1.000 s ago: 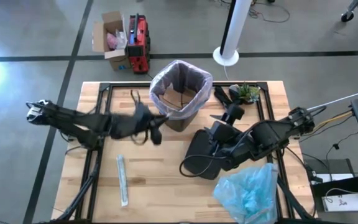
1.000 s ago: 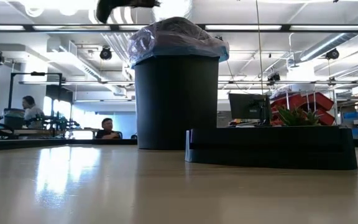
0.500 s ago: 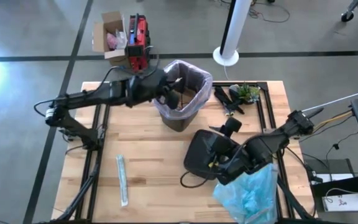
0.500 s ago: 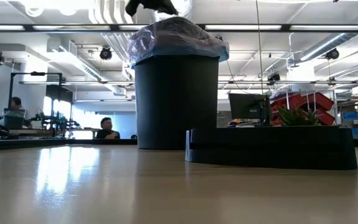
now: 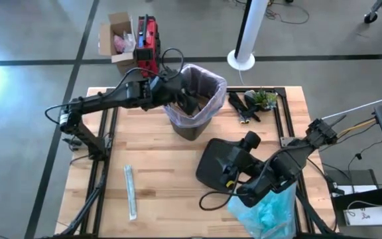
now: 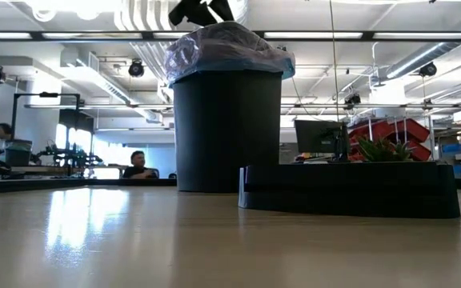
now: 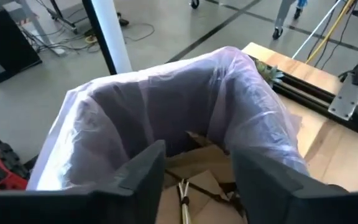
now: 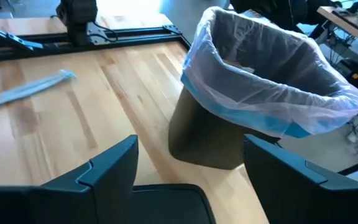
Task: Place trash/remove bag and relplace
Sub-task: Put the transparent plastic pouch into the black trash bin
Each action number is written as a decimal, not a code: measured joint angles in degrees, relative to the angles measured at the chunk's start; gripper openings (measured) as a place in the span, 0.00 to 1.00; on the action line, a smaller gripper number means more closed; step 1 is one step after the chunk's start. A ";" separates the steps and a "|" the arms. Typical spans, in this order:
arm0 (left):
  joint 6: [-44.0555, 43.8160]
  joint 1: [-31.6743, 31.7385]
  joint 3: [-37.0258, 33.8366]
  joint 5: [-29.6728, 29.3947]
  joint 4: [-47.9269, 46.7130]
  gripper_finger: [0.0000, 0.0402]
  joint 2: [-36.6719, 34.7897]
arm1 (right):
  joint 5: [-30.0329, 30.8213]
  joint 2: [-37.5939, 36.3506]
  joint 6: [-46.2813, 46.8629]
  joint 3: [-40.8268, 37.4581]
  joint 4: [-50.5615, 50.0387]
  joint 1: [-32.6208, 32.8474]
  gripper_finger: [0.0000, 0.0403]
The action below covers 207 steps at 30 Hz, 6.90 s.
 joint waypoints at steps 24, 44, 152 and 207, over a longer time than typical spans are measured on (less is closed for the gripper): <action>-35.66 -30.06 -2.22 -4.64 -35.73 0.79 -7.31 | 1.74 0.00 -1.92 -0.49 1.45 0.16 0.74; -89.34 -50.49 -44.25 19.06 -23.57 0.82 -7.93 | 8.50 0.00 -4.06 -0.49 1.18 -1.54 0.74; -2.63 4.99 1.11 -1.81 13.05 0.00 4.14 | -2.27 0.28 9.15 -2.11 7.71 4.22 0.54; 1.82 -3.37 -0.63 4.62 -2.49 0.65 -5.68 | 9.95 -0.63 7.05 0.26 6.77 3.47 0.53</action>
